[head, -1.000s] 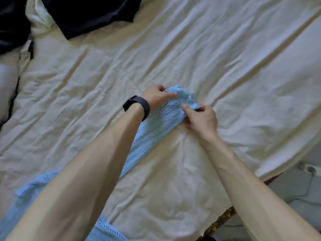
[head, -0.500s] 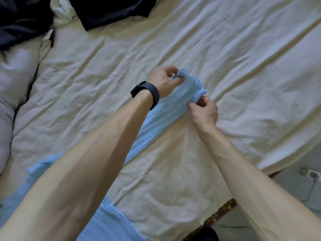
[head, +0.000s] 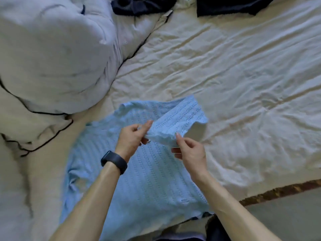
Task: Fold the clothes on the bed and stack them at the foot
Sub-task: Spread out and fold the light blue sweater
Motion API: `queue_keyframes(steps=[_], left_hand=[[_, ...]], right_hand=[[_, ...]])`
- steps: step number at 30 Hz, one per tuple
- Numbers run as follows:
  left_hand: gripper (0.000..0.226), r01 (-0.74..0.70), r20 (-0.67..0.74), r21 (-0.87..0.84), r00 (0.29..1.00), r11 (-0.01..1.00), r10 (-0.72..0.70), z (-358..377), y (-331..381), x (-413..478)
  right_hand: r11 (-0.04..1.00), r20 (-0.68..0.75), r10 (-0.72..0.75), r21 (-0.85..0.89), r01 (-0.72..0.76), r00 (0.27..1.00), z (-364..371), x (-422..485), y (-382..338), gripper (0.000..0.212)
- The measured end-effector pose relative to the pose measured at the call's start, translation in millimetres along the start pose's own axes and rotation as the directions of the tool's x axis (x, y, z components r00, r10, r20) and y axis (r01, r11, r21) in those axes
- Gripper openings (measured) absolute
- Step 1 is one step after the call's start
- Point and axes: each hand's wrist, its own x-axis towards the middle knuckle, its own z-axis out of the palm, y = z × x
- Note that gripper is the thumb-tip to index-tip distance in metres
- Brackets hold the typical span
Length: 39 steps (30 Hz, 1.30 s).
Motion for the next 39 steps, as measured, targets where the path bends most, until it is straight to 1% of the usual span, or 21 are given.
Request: queue_keyframes(steps=[3, 5, 7, 9, 11, 13, 15, 16, 18, 21, 22, 24, 25, 27, 28, 29, 31, 33, 35, 36, 39], left_hand=[[0.041, 0.067, -0.108, 0.063, 0.992, 0.996, -0.06, -44.4, -96.4, -44.3], [0.039, 0.107, -0.204, 0.057, 0.974, 0.993, -0.094, -61.1, -166.6, -74.7], [0.035, 0.133, -0.297, -0.062, 0.944, 0.989, -0.146, -72.6, -235.6, -104.6], [0.029, 0.174, -0.336, -0.184, 0.914, 0.967, -0.229, -80.4, -299.7, -128.9], [0.03, 0.227, -0.318, -0.247, 0.899, 0.942, -0.3, -85.8, -354.4, -145.4], [0.027, 0.287, -0.281, -0.27, 0.889, 0.919, -0.361, -91.1, -397.3, -154.7], [0.023, 0.332, -0.239, -0.257, 0.888, 0.908, -0.392, -98.7, -426.7, -158.9], [0.021, 0.351, -0.211, -0.22, 0.894, 0.91, -0.396, -103.2, -436.3, -159.3], [0.015, 0.374, -0.157, -0.131, 0.907, 0.918, -0.392, -110.6, -449.1, -154.9], [0.018, 0.37, -0.141, 0.051, 0.922, 0.927, -0.36, -118.4, -452.5, -142.4], [0.019, 0.351, -0.147, 0.106, 0.931, 0.93, -0.335, -119.8, -448.8, -138.0], [0.022, 0.29, -0.16, 0.184, 0.952, 0.939, -0.263, -120.1, -435.9, -127.3], [0.024, 0.252, -0.156, 0.206, 0.962, 0.945, -0.223, -118.9, -426.8, -120.5], [0.029, 0.17, -0.1, 0.24, 0.984, 0.956, -0.15, -114.5, -402.6, -102.9], [0.032, 0.131, -0.053, 0.265, 0.991, 0.955, -0.121, -111.0, -388.5, -92.3], [0.035, 0.093, -0.006, 0.3, 0.995, 0.95, -0.095, -107.1, -373.5, -80.6], [0.042, 0.023, 0.07, 0.376, 0.996, 0.926, -0.053, -98.6, -341.7, -55.7], [0.046, -0.034, 0.121, 0.417, 0.992, 0.908, -0.019, -88.8, -308.9, -28.4], [0.048, -0.086, 0.154, 0.425, 0.988, 0.901, 0.021, -78.9, -274.6, 1.7], [0.05, -0.107, 0.16, 0.423, 0.986, 0.9, 0.042, -74.1, -256.8, 17.3], [0.054, -0.132, 0.142, 0.382, 0.986, 0.915, 0.083, -61.6, -201.2, 65.5]], right_hand=[[0.985, 0.085, 0.086, -0.157, -0.072, 0.993, 59.4, -43.7, 71.8, 0.019], [0.957, 0.059, 0.133, -0.269, -0.112, 0.989, 91.6, -73.2, 123.5, 0.01], [0.93, 0.035, 0.138, -0.35, -0.117, 0.99, 116.8, -103.6, 173.3, 0.015], [0.899, 0.024, 0.127, -0.424, -0.105, 0.992, 135.1, -130.9, 219.9, 0.023], [0.856, 0.015, 0.144, -0.504, -0.116, 0.99, 145.6, -152.0, 261.5, 0.033], [0.817, 0.013, 0.217, -0.549, -0.175, 0.976, 152.4, -165.9, 293.1, 0.043], [0.78, 0.012, 0.298, -0.579, -0.237, 0.954, 157.2, -172.0, 313.0, 0.051], [0.754, 0.011, 0.325, -0.606, -0.252, 0.945, 159.0, -172.5, 318.7, 0.056], [0.672, 0.021, 0.354, -0.701, -0.239, 0.935, 163.0, -168.8, 323.1, 0.06], [0.525, 0.039, 0.397, -0.829, -0.192, 0.917, 167.7, -157.0, 318.2, 0.054], [0.488, 0.03, 0.411, -0.851, -0.192, 0.911, 167.4, -151.0, 313.1, 0.051], [0.418, 0.011, 0.427, -0.889, -0.186, 0.904, 163.1, -137.5, 296.0, 0.037], [0.403, 0.001, 0.435, -0.895, -0.193, 0.9, 159.0, -130.2, 284.6, 0.033], [0.444, -0.024, 0.421, -0.866, -0.229, 0.907, 145.1, -114.3, 257.8, 0.031], [0.502, -0.037, 0.389, -0.83, -0.245, 0.921, 136.7, -105.5, 243.8, 0.03], [0.586, -0.05, 0.349, -0.768, -0.259, 0.936, 127.9, -95.8, 230.7, 0.029], [0.776, -0.088, 0.269, -0.57, -0.27, 0.959, 111.3, -73.1, 205.5, 0.023], [0.902, -0.139, 0.194, -0.363, -0.232, 0.971, 100.0, -46.8, 177.7, 0.016], [0.969, -0.169, 0.152, -0.17, -0.18, 0.974, 95.7, -19.6, 150.8, 0.014], [0.982, -0.174, 0.157, -0.079, -0.173, 0.972, 95.7, -6.2, 138.2, 0.016], [0.964, -0.145, 0.258, 0.097, -0.246, 0.955, 100.7, 30.0, 107.9, 0.023]])
